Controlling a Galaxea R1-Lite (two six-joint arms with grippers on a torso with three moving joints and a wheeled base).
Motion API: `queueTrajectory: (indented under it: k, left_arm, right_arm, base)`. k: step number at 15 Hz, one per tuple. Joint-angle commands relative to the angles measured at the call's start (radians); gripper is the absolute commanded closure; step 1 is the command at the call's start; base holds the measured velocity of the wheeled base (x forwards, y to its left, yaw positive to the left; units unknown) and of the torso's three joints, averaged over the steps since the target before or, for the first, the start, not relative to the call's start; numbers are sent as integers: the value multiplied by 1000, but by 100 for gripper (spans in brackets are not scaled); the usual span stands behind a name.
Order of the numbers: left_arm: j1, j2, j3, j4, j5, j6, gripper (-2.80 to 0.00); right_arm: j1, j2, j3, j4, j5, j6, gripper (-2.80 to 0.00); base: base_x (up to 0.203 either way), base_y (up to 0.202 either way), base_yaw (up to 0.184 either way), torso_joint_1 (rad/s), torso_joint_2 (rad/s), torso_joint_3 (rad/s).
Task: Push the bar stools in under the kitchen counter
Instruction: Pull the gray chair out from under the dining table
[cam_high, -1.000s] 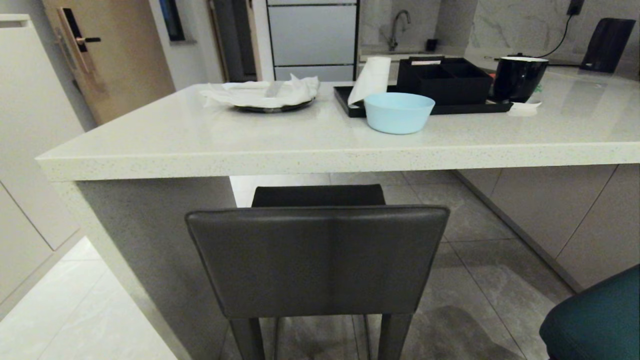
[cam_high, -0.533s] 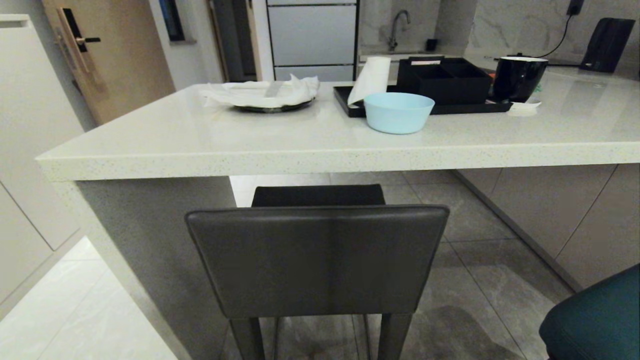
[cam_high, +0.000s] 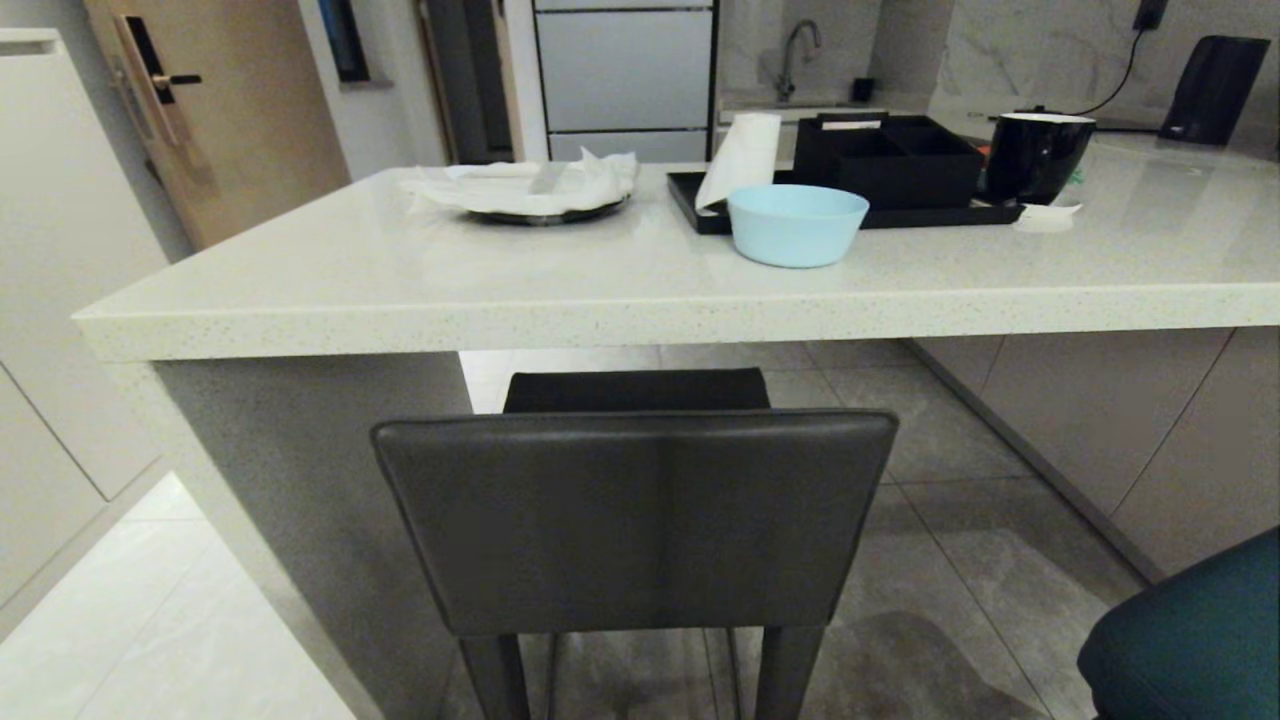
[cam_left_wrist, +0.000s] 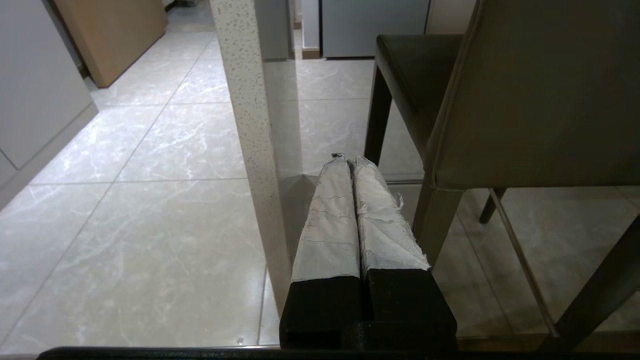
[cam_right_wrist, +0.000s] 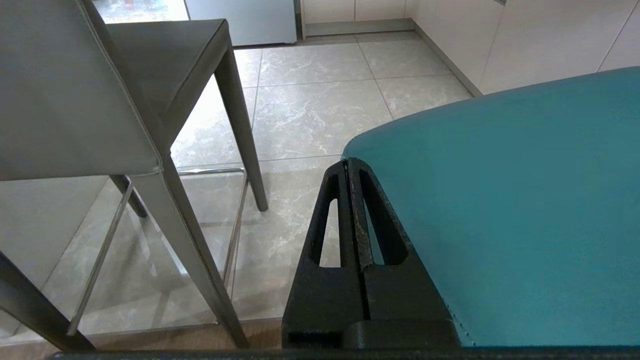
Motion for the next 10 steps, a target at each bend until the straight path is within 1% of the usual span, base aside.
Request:
queueTrajectory:
  k: [1, 2, 3, 10]
  left_arm:
    - [0, 1, 18, -2, 0, 0, 0]
    - [-1, 2, 18, -2, 0, 0, 0]
    - [2, 0, 18, -2, -1, 3, -280]
    - [-1, 0, 18, -2, 0, 0, -280]
  right_arm:
    - [1, 1, 0, 0, 1, 1, 0]
    - [-1, 1, 0, 0, 1, 1, 0]
    - [-1, 1, 0, 0, 1, 1, -280]
    - [1, 1, 0, 0, -2, 8, -280]
  base:
    - [0, 0, 0, 0, 0, 0]
    - [0, 0, 0, 0, 0, 0]
    - [0, 0, 0, 0, 0, 0]
    - [0, 0, 0, 0, 0, 0]
